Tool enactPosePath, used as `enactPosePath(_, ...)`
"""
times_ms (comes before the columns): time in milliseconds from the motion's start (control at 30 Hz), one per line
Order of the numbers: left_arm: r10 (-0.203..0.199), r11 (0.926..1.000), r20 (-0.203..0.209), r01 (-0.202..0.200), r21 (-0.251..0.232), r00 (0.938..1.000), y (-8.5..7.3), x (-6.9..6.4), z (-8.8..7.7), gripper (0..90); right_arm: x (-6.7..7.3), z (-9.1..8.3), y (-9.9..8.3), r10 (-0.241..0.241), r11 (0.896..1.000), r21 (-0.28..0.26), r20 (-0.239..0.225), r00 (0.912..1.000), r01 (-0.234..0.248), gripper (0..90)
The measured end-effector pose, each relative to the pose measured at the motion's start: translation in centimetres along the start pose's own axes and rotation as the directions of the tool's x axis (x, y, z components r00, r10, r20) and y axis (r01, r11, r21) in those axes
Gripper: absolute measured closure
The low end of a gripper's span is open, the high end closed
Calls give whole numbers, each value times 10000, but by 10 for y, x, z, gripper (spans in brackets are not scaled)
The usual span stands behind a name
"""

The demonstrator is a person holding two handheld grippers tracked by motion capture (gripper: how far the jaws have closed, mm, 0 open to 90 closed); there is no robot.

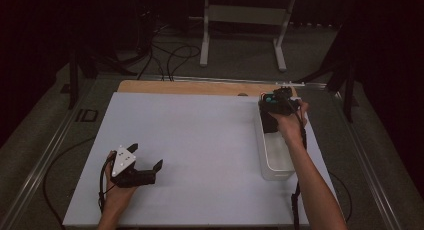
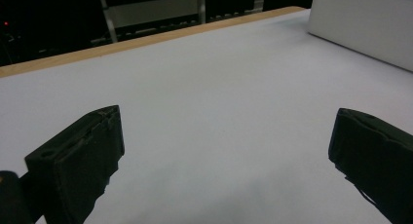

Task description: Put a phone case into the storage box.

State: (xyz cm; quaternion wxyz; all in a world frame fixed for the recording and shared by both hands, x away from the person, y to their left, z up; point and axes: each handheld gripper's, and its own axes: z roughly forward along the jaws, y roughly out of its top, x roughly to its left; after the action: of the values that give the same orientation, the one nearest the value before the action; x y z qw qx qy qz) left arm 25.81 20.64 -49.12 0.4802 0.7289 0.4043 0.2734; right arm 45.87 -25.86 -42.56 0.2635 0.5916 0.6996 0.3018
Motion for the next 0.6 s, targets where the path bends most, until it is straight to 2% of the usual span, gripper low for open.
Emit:
enactPosePath(133, 3, 10000, 3, -3, 7, 10000, 0, 0, 0, 4, -3, 2, 0, 169, 9998, -50, 3, 9999, -169, 133)
enactPosePath(600, 23, 10000, -15, -23, 25, 10000, 0, 0, 0, 4, -4, 8, 1, 250, 9995, -171, -23, 9997, -250, 127)
